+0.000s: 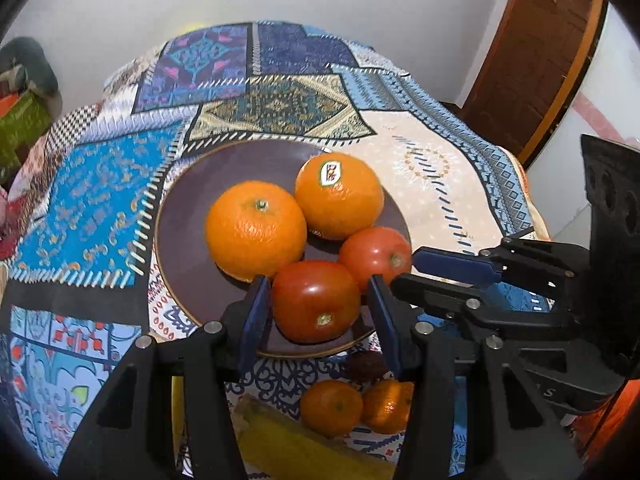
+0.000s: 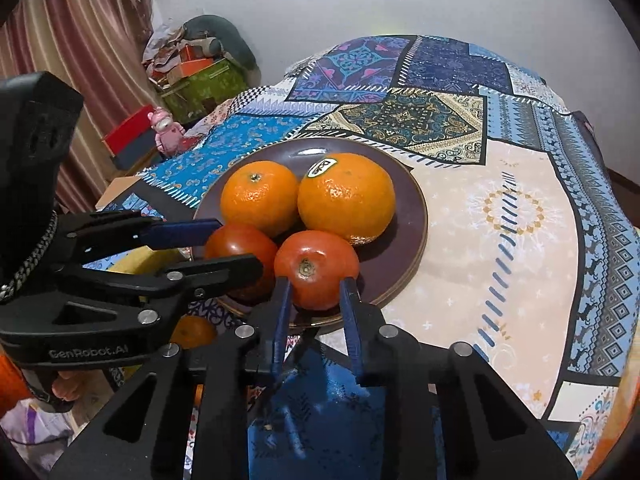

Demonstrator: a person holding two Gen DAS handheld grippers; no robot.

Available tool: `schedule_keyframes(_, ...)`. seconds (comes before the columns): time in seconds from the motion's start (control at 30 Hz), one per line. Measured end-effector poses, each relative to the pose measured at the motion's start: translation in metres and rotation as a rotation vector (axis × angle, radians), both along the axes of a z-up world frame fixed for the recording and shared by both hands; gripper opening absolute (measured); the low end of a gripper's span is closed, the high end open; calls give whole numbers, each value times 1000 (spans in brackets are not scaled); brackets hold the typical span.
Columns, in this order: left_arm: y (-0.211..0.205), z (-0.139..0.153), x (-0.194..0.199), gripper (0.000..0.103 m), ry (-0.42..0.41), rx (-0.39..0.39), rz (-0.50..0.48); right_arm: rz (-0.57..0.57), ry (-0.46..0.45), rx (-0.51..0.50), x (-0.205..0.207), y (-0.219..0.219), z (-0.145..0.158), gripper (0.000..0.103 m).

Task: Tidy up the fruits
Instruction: 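Lower both tomatoes onto the plate and open both grippers, then grasp a yellow cylindrical fruit with the left gripper while the right grasps the other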

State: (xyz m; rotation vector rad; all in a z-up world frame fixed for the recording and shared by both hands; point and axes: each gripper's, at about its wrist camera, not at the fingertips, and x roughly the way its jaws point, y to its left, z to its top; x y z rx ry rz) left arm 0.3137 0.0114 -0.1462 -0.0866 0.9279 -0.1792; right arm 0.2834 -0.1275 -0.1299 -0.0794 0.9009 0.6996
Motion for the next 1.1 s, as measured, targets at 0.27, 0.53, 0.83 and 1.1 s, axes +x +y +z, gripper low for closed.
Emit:
schedule_keyframes(0.27, 14, 16, -25, 51, -37, 10, 27, -26, -20, -5, -13, -5, 15, 23)
schedule_keyframes(0.53, 41, 31, -66, 53, -63, 39, 79, -53, -66, -16, -46, -16, 30, 38)
schedule_keyframes(0.83, 82, 15, -111, 54, -46, 73, 168, -19, -51, 11, -76, 3, 20, 39)
schedule_keyframes(1.1, 98, -1, -120, 50, -34, 66, 181, 28, -22, 25, -88, 39, 6, 39)
